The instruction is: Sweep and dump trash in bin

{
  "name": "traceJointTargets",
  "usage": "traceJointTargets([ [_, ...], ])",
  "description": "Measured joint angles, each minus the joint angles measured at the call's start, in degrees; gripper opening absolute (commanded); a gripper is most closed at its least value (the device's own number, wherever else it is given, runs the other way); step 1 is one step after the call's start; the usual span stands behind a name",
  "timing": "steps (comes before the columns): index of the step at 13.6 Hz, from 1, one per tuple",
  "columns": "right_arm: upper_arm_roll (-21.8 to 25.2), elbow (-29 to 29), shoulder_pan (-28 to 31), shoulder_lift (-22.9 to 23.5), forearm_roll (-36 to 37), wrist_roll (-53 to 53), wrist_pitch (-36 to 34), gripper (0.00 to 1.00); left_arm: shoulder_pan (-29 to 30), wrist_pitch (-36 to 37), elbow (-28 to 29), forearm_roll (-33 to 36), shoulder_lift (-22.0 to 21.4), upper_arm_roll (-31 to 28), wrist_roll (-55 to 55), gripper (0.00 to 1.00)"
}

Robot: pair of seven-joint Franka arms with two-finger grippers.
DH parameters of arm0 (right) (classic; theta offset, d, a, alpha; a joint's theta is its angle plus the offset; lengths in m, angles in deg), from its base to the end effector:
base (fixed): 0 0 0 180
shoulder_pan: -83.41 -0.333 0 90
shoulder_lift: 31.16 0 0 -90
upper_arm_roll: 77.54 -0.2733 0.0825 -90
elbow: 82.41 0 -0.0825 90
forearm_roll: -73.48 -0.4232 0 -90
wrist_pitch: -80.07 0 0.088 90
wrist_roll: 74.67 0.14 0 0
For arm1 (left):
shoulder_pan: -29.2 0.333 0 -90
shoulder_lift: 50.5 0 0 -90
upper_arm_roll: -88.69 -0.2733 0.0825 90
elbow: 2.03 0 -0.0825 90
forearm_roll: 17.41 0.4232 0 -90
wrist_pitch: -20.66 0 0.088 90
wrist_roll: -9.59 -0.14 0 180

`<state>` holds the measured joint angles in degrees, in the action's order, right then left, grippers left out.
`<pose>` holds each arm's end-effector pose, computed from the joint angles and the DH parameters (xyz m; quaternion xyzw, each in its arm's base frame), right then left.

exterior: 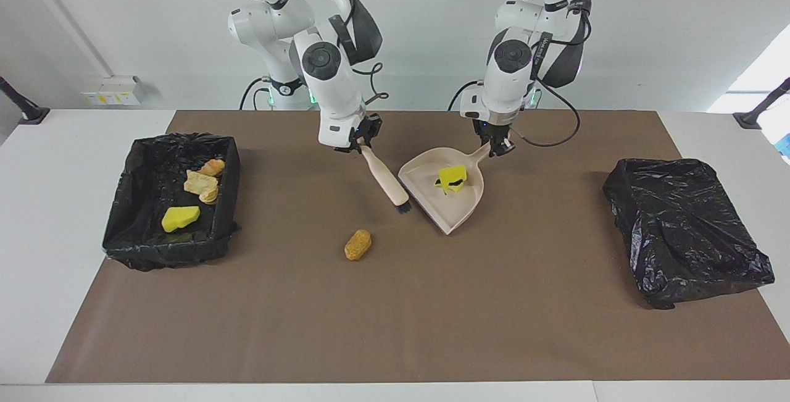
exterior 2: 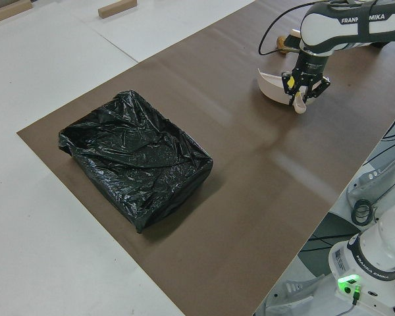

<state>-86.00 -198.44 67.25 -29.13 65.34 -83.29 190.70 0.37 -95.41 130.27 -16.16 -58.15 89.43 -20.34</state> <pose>0.5160 0.2520 0.3279 -0.9620 -0.2567 0.0732 0.0576 0.4416 -0.2482 0.2906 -0.8630 0.4995 0.0748 0.0100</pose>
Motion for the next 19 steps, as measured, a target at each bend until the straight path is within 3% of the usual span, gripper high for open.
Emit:
traceJointTargets([
  [4,0.10,0.91,6.91,3.34,10.93,-0.18,8.33,0.00,1.56,-3.10,-0.01,0.00,0.04,-0.28,0.22,0.00],
  [7,0.06,3.25,8.79,8.00,18.17,-0.29,11.84,0.00,2.35,-5.63,-0.01,0.00,0.89,-0.30,0.23,0.00],
  [12,-0.83,6.51,6.92,14.99,18.68,-0.29,10.23,0.00,2.33,-5.74,0.01,0.00,1.67,-0.05,0.46,0.00],
  [19,-1.60,7.11,0.39,14.99,12.57,3.99,6.13,0.00,2.22,-5.73,0.13,-0.01,2.80,0.27,1.08,0.00],
])
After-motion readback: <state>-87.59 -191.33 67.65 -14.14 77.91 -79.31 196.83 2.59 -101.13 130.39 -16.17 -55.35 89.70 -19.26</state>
